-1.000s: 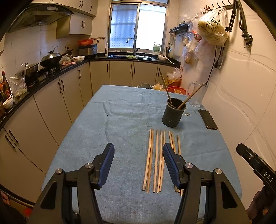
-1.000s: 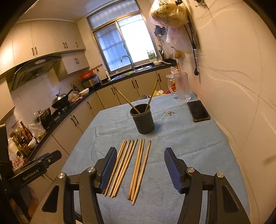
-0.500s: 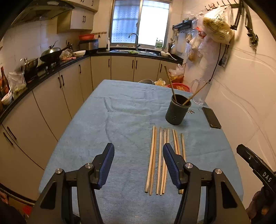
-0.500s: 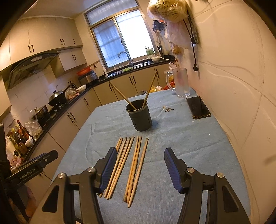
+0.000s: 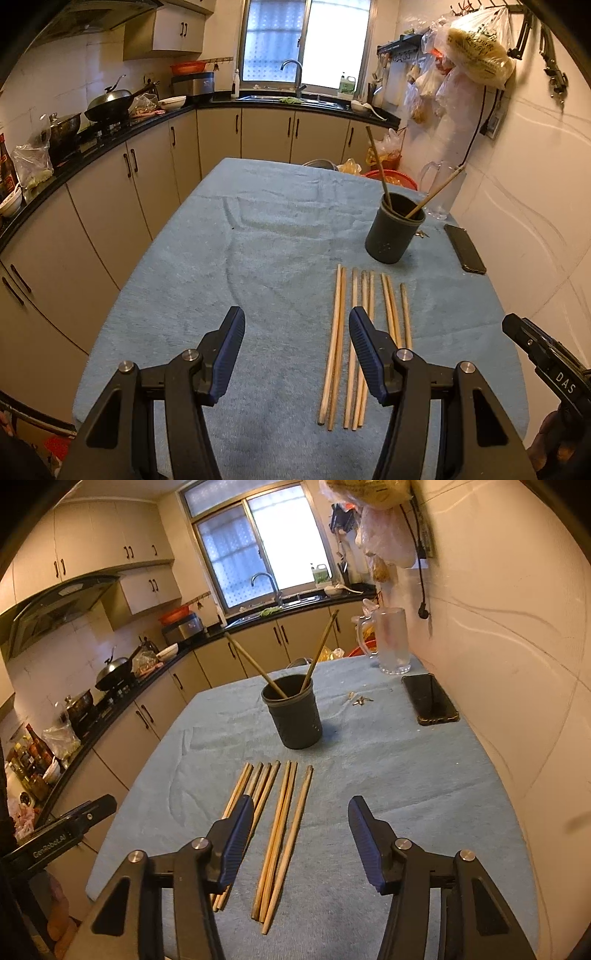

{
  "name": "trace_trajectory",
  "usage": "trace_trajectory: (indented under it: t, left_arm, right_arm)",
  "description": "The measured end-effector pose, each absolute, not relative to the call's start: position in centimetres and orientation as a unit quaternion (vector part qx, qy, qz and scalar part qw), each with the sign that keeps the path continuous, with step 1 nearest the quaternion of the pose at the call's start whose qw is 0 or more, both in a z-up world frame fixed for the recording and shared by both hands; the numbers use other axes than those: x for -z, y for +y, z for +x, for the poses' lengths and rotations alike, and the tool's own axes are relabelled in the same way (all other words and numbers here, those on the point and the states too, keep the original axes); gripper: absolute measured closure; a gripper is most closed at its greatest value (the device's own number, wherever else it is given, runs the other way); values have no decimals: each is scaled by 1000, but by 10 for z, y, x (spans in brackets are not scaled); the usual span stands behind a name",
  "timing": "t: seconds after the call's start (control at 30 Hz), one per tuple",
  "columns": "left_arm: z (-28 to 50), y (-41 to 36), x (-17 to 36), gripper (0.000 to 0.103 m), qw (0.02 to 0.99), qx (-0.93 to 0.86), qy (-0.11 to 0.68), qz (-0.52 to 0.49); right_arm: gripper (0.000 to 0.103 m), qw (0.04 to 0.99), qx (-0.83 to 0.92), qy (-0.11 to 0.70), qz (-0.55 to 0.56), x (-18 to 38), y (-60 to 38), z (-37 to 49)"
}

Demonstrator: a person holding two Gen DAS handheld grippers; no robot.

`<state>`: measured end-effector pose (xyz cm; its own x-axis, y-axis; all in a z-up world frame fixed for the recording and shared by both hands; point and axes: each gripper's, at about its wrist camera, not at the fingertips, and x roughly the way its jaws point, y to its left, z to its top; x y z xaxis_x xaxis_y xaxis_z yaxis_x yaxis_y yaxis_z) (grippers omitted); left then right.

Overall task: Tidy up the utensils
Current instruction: 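Move the right tool back over the remaining chopsticks, then lower the right tool onto another chopstick and close its fingers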

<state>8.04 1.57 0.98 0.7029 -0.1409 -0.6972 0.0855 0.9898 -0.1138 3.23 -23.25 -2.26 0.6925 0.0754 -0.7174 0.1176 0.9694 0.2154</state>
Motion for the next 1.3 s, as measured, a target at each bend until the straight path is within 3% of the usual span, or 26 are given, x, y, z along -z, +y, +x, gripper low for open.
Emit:
trace_trajectory:
  t: [0.17, 0.43, 1.1, 1.3]
  left_arm:
    - [93, 14, -1, 43, 919, 58, 389, -31]
    - [117, 10, 14, 43, 910, 54, 409, -25]
    - [208, -11, 68, 44, 866, 97, 490, -37]
    - [238, -34, 86, 48, 853, 118, 509, -10]
  right_arm:
    - [47, 909, 12, 400, 115, 33, -230, 46]
    - [57, 900, 4, 421, 114, 53, -230, 71]
    - [71, 849, -2, 515, 118, 126, -226, 156]
    - [76, 842, 6, 531, 92, 150, -224, 179]
